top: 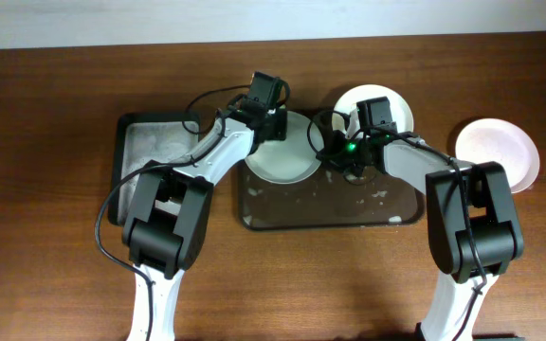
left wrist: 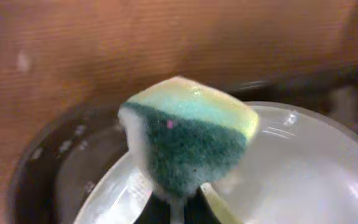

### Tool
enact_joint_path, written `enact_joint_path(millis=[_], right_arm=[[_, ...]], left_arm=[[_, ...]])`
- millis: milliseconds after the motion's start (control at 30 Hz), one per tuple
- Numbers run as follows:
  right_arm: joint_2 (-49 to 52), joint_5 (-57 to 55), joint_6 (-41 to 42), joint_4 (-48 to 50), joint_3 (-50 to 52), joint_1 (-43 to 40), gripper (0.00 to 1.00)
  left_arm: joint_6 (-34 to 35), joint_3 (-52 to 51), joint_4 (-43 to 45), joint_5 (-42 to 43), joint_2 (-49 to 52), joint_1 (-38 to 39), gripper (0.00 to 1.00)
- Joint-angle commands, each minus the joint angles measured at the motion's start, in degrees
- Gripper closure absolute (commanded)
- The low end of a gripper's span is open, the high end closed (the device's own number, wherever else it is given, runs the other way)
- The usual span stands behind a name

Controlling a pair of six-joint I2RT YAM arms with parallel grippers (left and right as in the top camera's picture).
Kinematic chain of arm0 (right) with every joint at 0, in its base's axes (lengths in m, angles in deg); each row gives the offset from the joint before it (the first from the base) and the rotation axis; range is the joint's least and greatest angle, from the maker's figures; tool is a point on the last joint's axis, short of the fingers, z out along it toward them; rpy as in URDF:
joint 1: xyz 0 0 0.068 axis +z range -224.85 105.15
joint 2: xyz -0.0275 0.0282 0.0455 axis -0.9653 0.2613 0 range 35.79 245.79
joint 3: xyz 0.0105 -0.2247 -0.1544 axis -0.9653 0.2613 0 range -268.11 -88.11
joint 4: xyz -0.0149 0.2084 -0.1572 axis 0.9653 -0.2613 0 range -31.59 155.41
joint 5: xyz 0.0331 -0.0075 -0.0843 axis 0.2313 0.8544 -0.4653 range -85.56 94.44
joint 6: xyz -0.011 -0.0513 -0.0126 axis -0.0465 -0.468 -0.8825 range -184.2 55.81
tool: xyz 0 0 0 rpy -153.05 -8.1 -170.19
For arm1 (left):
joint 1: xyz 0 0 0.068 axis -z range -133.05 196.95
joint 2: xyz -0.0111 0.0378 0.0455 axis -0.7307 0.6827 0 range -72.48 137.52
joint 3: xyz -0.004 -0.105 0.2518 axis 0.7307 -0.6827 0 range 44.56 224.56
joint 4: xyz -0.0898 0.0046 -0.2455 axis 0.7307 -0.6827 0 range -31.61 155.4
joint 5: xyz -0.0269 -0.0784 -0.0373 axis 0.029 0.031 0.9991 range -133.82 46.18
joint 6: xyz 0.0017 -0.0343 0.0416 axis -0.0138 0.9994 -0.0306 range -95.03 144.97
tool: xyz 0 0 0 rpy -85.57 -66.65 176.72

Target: Clean dirty plates on tray and stack at the side

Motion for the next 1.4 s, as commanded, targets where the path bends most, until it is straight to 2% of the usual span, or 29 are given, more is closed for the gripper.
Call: enact_joint_path(millis=[0, 133, 200, 433, 733, 900, 1033, 1200, 1333, 1367], right_arm=[[1.36, -1.64, -0.50, -0.90, 1.07, -0.04, 0.96], [1.36, -1.64, -0.52, -0.92, 1.07, -0.04, 0.96], [1.36, -1.62, -0.50, -0.92, 1.07, -0.04, 0.96], [1.36, -1.57, -0.50, -1.11, 1.07, -0.04, 0.96], [1.36, 0.13, -0.52, -1.09, 1.07, -0.07, 0.96], [0.68, 4.15, -1.68, -0.39, 1.03, -0.17, 0.96], [-4.66, 3.17, -4.42, -1.81, 1.03, -0.17, 0.96], [-15.93, -10.86, -8.11, -11.30, 1.03, -0.17, 0.96], [-25.79, -22.62, -10.64, -18.34, 1.03, -0.15, 0.96], [-29.70, -28.72, -11.28, -21.14, 1.03, -0.15, 0.96]], left_arm=[[0.44, -0.48, -7.63, -4.26, 1.44, -0.39, 0.99], [0.33, -0.48, -15.30, -3.41, 1.44, -0.39, 0.99], [0.22, -0.48, -18.32, -0.09, 1.44, -0.39, 0.99], [-7.89, -0.48, -24.06, 27.12, 1.44, -0.39, 0.99], [-9.03, 1.97, -26.05, 44.04, 1.44, -3.98, 0.99], [-9.07, 7.63, -32.20, 44.89, 1.42, -7.72, 0.99], [-9.70, 14.73, -38.64, 44.94, 1.31, -10.32, 0.99], [-13.11, 23.91, -45.94, 44.89, 0.50, -10.56, 0.99], [-13.70, 27.96, -47.43, 44.85, 0.37, -10.58, 0.99], [-13.68, 27.98, -47.45, 44.15, 0.37, -10.58, 0.99]])
